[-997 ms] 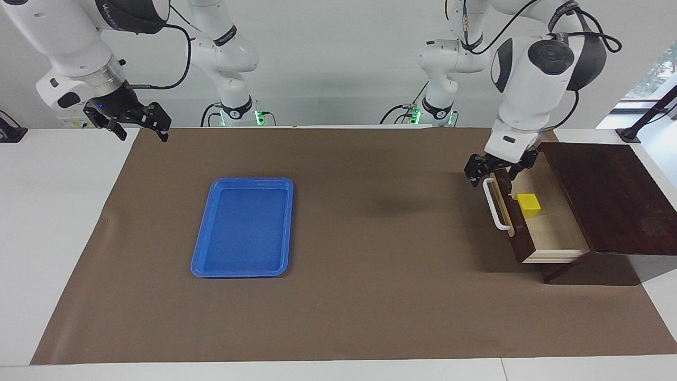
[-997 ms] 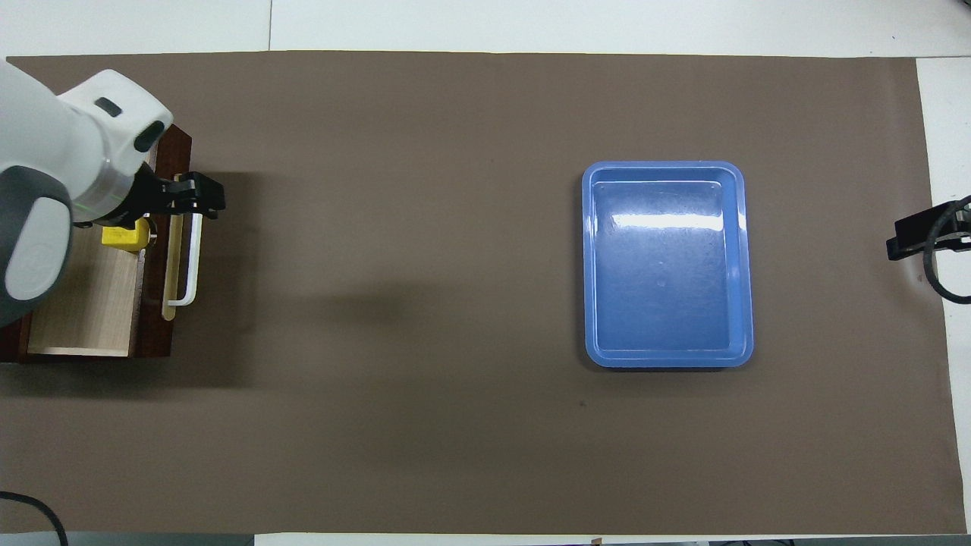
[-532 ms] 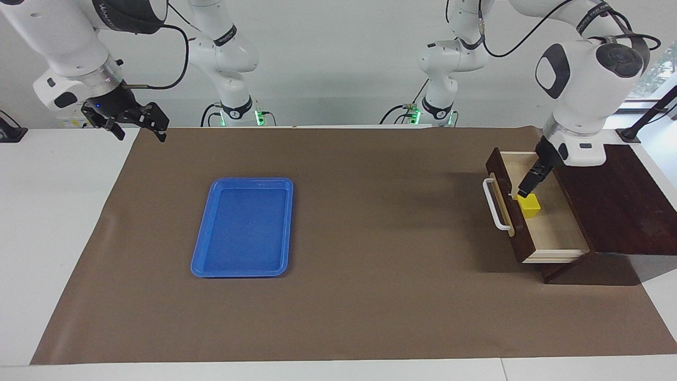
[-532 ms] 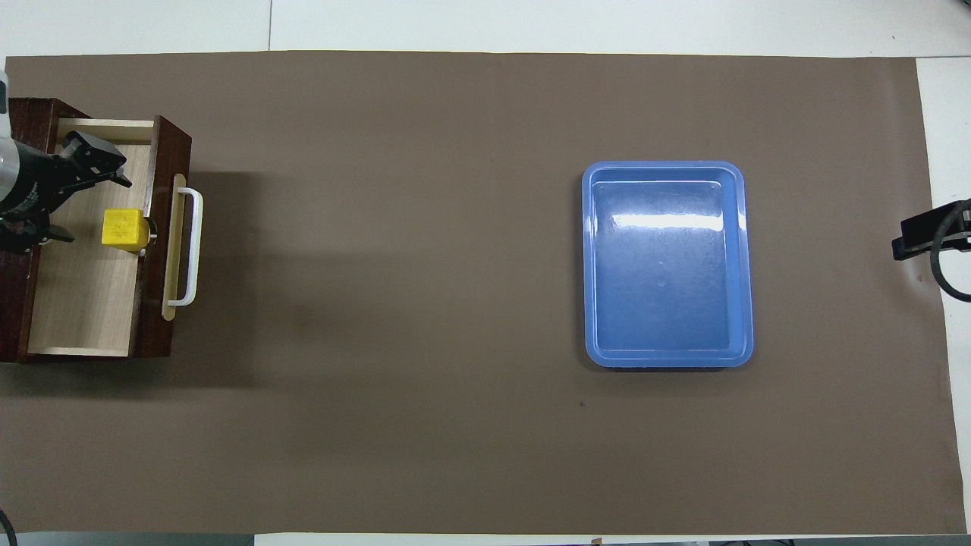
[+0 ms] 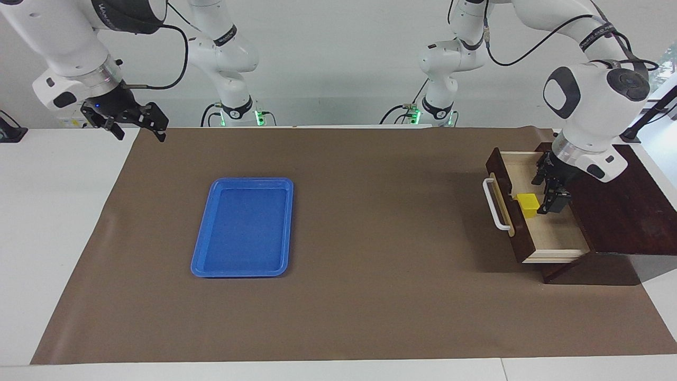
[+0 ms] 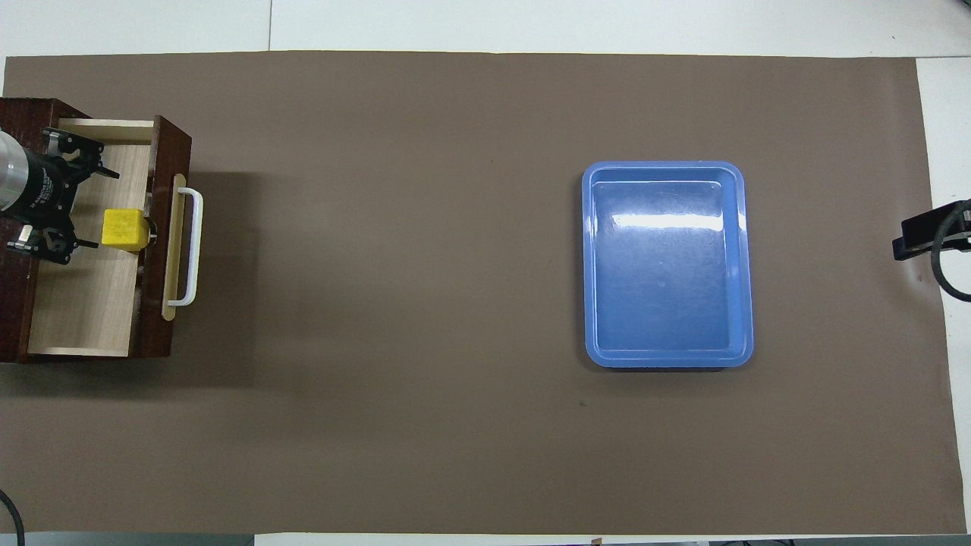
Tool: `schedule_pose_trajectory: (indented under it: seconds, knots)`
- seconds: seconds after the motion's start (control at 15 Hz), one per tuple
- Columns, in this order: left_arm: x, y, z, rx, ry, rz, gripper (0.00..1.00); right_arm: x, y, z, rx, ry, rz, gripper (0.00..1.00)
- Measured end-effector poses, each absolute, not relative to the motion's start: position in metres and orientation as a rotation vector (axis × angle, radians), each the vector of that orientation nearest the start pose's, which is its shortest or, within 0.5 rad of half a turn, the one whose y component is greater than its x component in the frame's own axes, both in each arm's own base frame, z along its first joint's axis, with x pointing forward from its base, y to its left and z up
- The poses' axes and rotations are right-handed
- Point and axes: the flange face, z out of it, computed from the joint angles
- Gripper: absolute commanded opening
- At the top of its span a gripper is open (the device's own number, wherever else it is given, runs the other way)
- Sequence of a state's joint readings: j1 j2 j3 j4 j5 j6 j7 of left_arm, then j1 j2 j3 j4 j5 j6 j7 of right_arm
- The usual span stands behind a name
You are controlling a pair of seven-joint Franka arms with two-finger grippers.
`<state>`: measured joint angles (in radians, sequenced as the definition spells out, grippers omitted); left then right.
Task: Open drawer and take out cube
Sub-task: 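Release the handle and lower the left gripper onto the yellow cube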
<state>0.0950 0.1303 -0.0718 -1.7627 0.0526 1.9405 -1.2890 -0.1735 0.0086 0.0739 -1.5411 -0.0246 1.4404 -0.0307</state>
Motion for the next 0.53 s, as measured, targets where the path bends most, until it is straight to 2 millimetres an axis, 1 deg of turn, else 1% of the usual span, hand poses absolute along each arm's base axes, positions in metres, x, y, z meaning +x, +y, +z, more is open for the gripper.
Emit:
schedule_pose_trajectory:
  seconds: [0.27, 0.53]
  knots:
    - [0.608, 0.034, 0.482, -2.423, -1.987, -0.087, 1.0, 0.54, -0.057, 0.623, -3.152, 0.112, 0.175, 1.0]
    - [0.605, 0.035, 0.469, -2.398, -1.997, -0.056, 1.0, 0.54, -0.057, 0.623, -3.152, 0.112, 0.175, 1.0]
